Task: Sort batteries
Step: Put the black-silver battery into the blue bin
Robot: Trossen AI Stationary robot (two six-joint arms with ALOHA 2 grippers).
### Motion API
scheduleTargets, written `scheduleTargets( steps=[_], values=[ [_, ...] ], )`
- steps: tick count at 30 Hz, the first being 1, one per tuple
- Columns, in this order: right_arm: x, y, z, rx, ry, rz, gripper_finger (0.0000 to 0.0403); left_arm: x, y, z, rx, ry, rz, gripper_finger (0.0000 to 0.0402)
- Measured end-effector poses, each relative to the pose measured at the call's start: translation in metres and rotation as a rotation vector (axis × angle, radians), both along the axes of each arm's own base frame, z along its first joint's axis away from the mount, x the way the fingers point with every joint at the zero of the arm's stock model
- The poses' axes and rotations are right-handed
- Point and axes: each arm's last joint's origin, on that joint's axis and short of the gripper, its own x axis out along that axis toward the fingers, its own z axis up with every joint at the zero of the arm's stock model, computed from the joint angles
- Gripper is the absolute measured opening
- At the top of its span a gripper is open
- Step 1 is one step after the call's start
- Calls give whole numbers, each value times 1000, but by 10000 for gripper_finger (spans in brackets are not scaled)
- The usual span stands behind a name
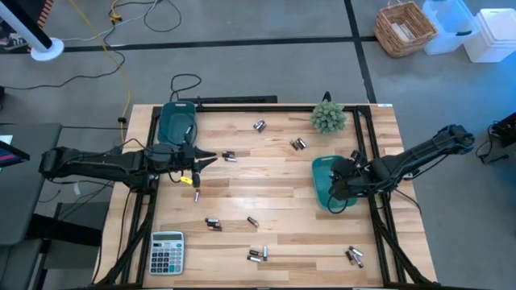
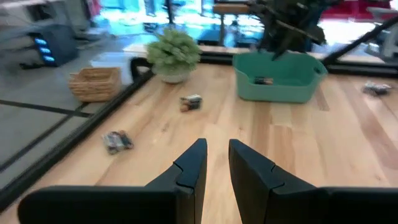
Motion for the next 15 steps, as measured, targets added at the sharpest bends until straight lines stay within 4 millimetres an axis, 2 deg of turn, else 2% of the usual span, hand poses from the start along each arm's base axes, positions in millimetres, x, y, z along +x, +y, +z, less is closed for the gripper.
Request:
scheduleTargets(
  steps=[6,15],
  values=[
    [3,0,7,-21,-73,30,225,13,0,-7,4,29,-41,73],
    [19,5,29,-64,-245,143,224,47,-8,-29,-3,50,-369,133]
  ],
)
